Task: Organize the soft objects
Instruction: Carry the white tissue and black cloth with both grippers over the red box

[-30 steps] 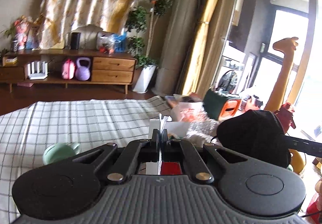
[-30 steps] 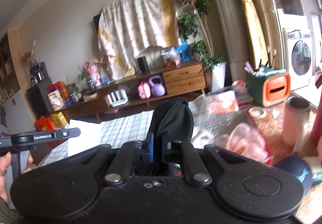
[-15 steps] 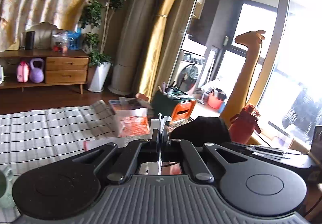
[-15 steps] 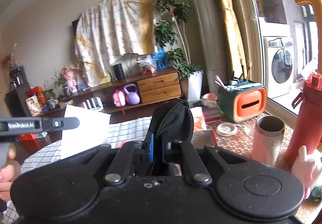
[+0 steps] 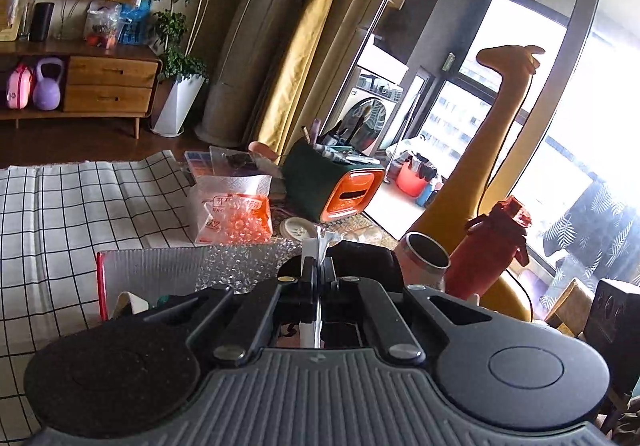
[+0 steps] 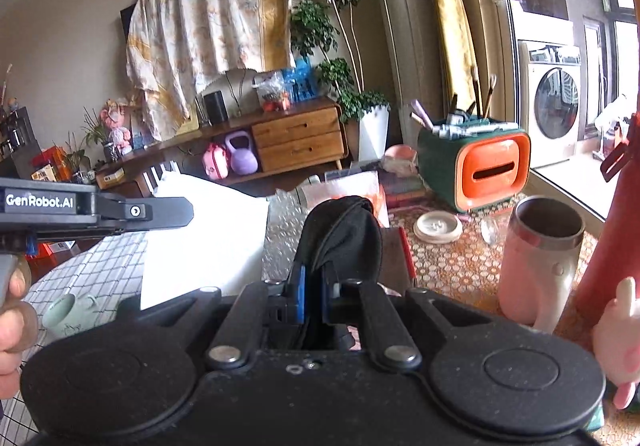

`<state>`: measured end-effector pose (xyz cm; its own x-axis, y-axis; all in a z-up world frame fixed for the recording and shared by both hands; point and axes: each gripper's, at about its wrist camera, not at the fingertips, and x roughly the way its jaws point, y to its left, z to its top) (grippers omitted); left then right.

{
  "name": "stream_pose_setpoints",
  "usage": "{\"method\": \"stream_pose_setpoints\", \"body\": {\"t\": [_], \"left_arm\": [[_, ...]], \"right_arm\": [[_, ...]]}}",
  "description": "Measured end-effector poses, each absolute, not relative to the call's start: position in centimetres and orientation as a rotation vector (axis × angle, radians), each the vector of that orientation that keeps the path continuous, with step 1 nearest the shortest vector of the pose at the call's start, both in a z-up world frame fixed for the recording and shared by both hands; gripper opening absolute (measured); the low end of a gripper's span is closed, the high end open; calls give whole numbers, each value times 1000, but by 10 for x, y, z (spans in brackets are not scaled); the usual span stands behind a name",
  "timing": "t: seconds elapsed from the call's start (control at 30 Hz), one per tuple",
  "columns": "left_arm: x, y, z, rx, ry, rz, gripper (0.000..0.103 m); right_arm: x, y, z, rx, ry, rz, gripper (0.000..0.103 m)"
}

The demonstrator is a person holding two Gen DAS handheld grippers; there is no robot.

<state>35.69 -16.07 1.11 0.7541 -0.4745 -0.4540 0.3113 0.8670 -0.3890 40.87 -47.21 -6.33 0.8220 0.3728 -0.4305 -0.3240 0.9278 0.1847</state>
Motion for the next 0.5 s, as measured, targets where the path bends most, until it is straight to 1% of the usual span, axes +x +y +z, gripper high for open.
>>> {"method": "stream_pose_setpoints", "body": {"t": [0.5], "left_arm": [[384,-144,-43,-233,670,-326,1]], "right_arm": [[436,-465,-112,106,616,344,7]]}}
